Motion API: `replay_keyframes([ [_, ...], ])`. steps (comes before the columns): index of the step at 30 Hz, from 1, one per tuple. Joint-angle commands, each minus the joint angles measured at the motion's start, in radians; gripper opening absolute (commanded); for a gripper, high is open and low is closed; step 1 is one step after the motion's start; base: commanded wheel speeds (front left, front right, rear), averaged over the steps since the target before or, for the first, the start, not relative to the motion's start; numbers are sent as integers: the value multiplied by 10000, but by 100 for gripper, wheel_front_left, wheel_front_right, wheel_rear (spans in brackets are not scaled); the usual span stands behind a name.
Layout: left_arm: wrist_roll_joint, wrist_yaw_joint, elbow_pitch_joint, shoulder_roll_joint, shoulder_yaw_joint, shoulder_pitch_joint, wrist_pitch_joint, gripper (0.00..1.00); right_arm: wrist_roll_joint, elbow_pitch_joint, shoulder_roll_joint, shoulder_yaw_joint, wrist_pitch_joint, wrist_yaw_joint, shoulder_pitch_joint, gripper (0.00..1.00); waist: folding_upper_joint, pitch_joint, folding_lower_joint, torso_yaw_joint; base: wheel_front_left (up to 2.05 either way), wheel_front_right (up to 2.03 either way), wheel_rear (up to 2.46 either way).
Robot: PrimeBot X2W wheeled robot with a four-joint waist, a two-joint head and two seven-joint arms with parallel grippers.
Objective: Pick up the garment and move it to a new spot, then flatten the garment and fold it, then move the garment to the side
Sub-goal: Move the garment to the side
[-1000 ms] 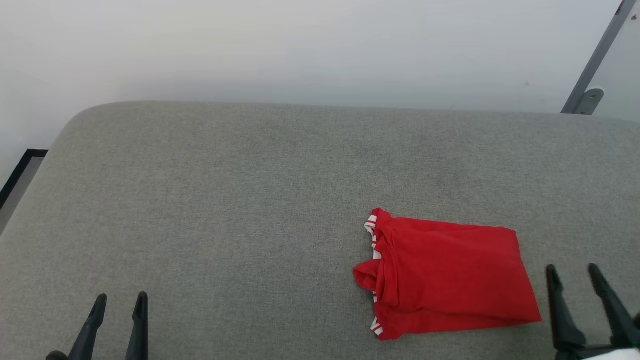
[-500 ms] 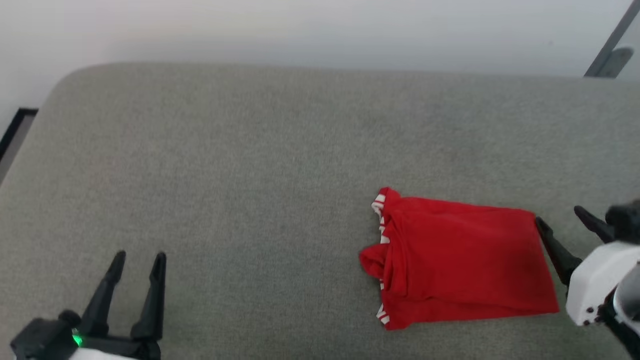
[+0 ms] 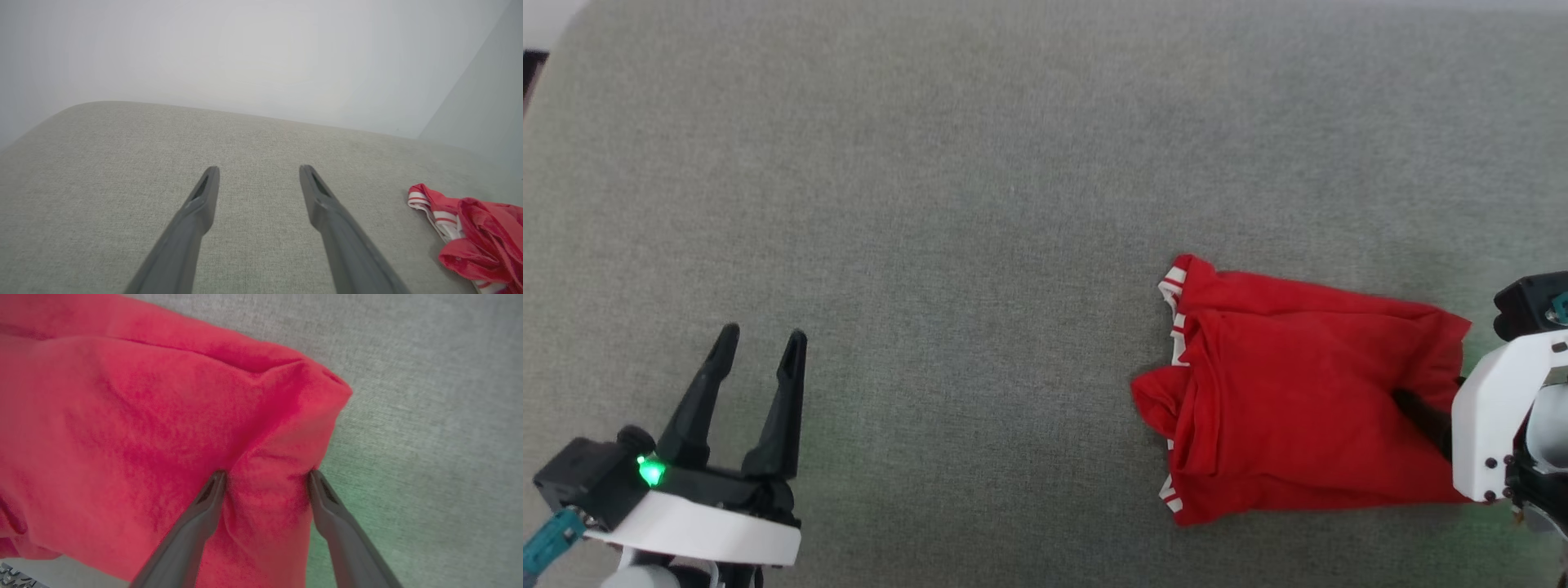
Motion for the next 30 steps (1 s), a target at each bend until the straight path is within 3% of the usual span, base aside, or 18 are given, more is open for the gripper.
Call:
replay_keyframes([
  [1,-118,29,-9,64,-42,-229,-42,100,-154,17,213,-19,190,-6,34,100,0,306,0,111,0,0,0],
  [10,-299,29,-56,395,-180,-771,-42,100,-1558,177,1085,-107,3,-16,257,99,0,996,0,-88,0,0,0],
  [11,-319,29,-64,424,-199,-800,-42,100,-1630,228,1163,-84,-78,-16,232,84,0,1051,0,-115,0,0,0],
  [12,-333,29,-79,463,-226,-816,-42,100,-1675,263,1236,-52,-170,-13,206,36,0,1103,0,-146,0,0,0],
  [14,-354,29,-100,514,-275,-919,-42,100,-1791,281,1403,-95,-405,-15,89,0,0,1197,0,-209,0,0,0],
  [21,-374,29,-144,683,-306,-1077,-42,100,-2040,121,1559,-467,-1255,-36,-140,0,0,1324,0,-487,0,0,0],
  [30,-389,29,-611,1175,-391,-1449,-42,100,-2057,-1260,1438,-1670,-2328,-24,-132,0,0,1717,0,-1296,0,0,0],
])
